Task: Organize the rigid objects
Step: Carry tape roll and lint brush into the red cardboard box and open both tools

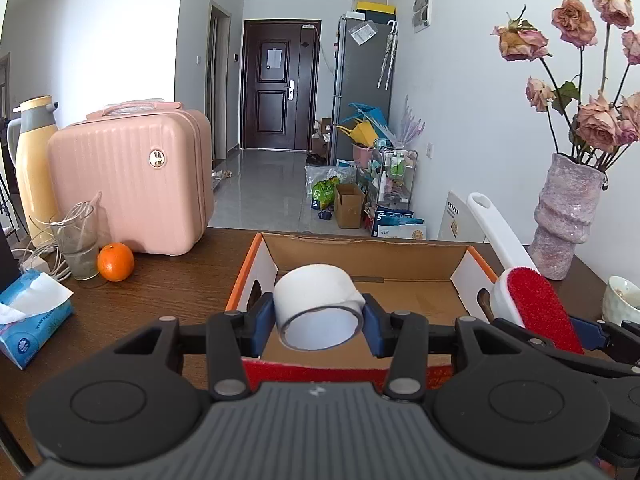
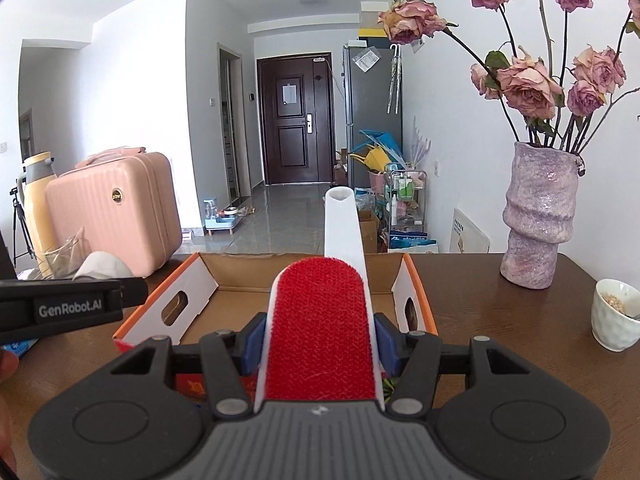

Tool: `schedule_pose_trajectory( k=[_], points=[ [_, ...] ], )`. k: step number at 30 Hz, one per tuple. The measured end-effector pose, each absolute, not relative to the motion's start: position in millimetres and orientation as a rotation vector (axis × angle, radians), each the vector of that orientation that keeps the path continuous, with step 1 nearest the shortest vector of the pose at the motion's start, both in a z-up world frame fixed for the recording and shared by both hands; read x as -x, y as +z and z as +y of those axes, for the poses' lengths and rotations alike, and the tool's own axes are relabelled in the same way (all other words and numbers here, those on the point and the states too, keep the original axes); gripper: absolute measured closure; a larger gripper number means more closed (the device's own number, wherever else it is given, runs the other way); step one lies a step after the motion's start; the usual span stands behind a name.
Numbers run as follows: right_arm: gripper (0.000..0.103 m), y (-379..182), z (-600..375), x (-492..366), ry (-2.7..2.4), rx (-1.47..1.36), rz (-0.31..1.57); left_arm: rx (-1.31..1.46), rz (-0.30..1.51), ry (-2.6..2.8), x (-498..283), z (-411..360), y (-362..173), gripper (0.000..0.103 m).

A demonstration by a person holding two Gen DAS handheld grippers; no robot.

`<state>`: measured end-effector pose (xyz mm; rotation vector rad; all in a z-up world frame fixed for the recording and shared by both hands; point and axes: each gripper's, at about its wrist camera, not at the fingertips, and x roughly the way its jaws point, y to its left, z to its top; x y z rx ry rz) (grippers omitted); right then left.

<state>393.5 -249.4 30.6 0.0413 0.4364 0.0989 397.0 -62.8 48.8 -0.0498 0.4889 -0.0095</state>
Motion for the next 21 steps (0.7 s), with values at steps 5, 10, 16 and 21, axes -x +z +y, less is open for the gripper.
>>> schedule_pose_trajectory(
  k=[5,10,16,21],
  points=[
    [0.048,29.9,-250.8,-420.9,0.089,-0.068,0.447,0.046,0.52,0.006,-422.5,-64.6,45.2,0.057],
    [0.048,25.9,-251.7,-449.2,0.079,-0.085,0.469,0.047,0.541,0.017,-444.0,-61.6,40.9,0.057],
    [0.048,20.4,-252.0,-475.1,0.081,-0.099,0.483,0.04,0.564,0.018,-468.9,-58.6,34.8,0.057],
    [0.048,13.1,-252.8,-497.6,0.07,-0.109,0.508,0.033,0.586,0.025,-488.7,-58.6,28.4,0.057]
  ],
)
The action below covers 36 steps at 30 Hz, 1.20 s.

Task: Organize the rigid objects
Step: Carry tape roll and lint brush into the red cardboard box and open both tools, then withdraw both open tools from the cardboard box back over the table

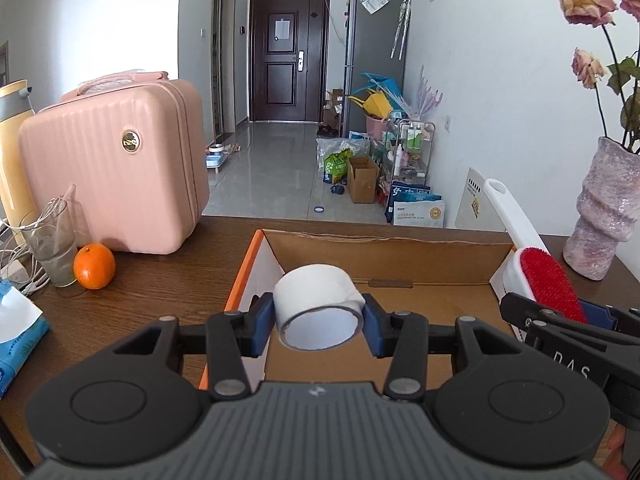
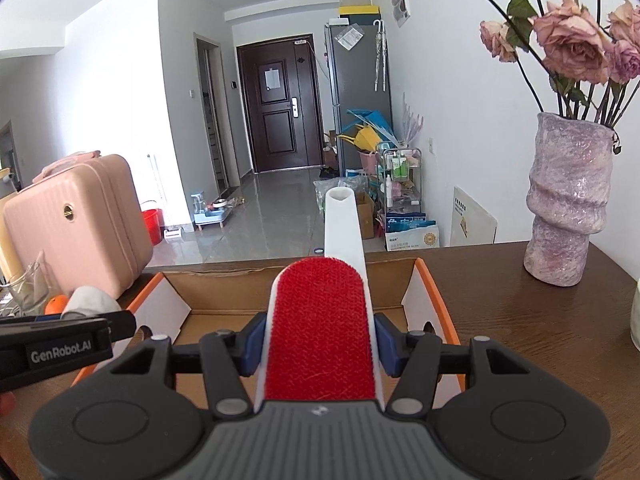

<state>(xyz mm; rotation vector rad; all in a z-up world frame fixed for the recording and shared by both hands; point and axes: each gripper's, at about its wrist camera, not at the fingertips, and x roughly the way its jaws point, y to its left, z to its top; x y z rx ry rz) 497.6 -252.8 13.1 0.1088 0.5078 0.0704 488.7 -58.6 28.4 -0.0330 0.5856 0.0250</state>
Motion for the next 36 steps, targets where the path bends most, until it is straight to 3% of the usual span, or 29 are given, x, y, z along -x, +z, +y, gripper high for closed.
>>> schedule_pose_trajectory(
  k=[21,23,25,27,31,36],
  points=[
    [0.048,-12.1,-248.7,-524.0,0.067,-0.119,0.542,-0.025,0.673,0.032,-526.8,-63.4,-3.2,0.056],
    [0.047,-12.8,-250.4,-525.6,0.058,-0.126,0.56,-0.018,0.67,0.034,-525.6,-62.4,-1.7,0.051],
    [0.041,-11.7,-252.2,-525.6,0.034,-0.125,0.566,-0.017,0.655,0.057,-523.3,-61.4,0.6,0.017],
    [0.014,-10.1,-254.8,-524.2,0.016,-0.131,0.565,-0.02,0.62,0.09,-519.2,-62.6,4.2,0.007],
    [0.001,-8.1,-256.6,-522.9,-0.01,-0.138,0.565,-0.006,0.609,0.107,-517.7,-59.8,8.2,0.0],
    [0.0,-8.3,-258.7,-523.6,-0.018,-0.142,0.575,-0.004,0.613,0.112,-517.9,-59.8,9.2,0.0]
  ],
)
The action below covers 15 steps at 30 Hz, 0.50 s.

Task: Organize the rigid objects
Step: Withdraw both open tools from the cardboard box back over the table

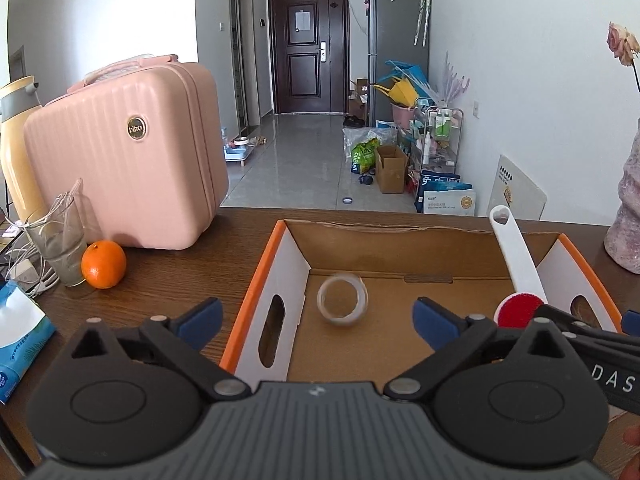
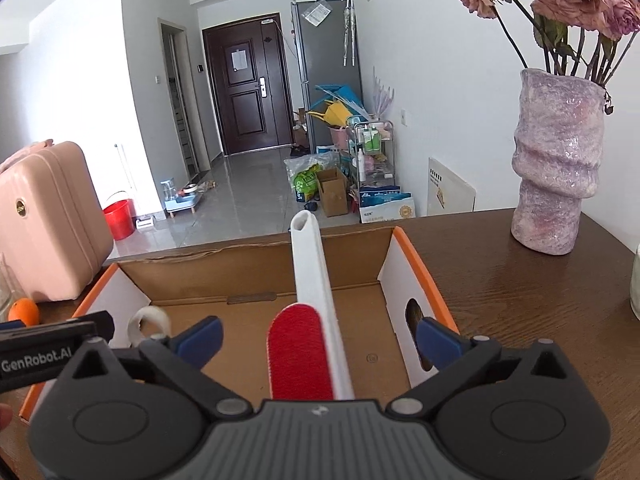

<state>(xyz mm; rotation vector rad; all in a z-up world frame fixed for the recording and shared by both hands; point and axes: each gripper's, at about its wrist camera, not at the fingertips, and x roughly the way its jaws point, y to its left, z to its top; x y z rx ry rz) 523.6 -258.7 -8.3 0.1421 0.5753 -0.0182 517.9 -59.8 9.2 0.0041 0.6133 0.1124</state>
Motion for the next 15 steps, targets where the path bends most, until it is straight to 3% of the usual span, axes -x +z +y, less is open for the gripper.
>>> schedule_pose_trajectory(
  k=[15],
  points=[
    [0.0,7.4,-259.5,-508.4,-0.006,-0.144,0.531,0.005,0.583,0.118,-506.3,-58.3,18.3,0.0]
  ],
)
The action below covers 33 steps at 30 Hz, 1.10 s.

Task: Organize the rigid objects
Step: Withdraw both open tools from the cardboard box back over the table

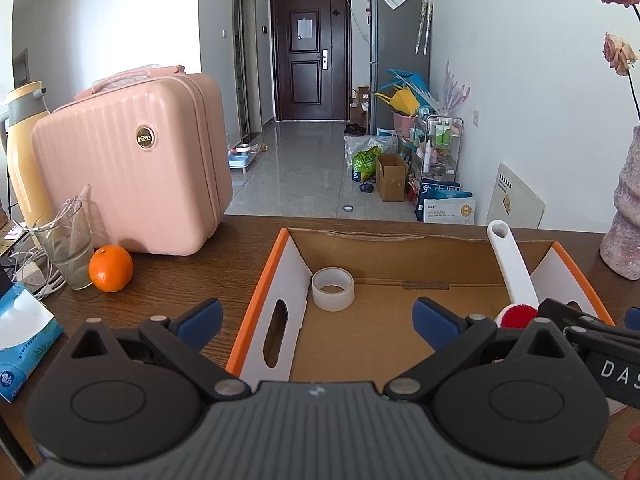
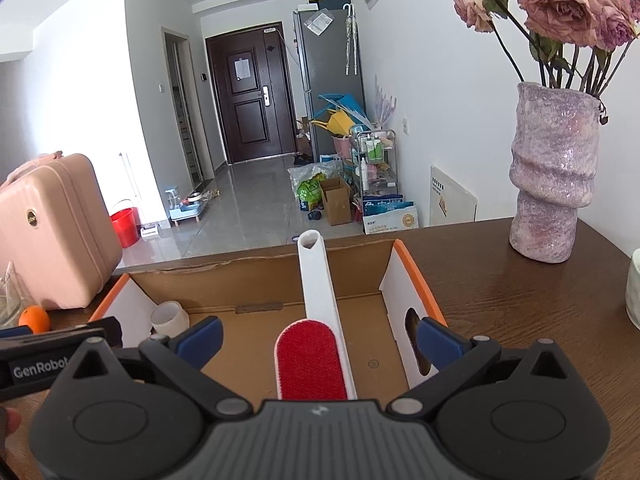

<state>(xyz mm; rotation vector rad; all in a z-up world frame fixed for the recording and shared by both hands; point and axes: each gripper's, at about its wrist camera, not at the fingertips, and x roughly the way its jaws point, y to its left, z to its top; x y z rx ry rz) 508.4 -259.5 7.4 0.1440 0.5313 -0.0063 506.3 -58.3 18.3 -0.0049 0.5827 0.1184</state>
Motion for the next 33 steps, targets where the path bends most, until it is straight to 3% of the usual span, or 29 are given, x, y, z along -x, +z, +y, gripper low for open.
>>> schedule_pose_trajectory(
  k=[33],
  points=[
    [0.0,33.7,-259.1,-383.7,0.058,-0.096,0.399,0.024,0.476,0.094,-380.7,-46.3,45.6,0.0]
  ],
)
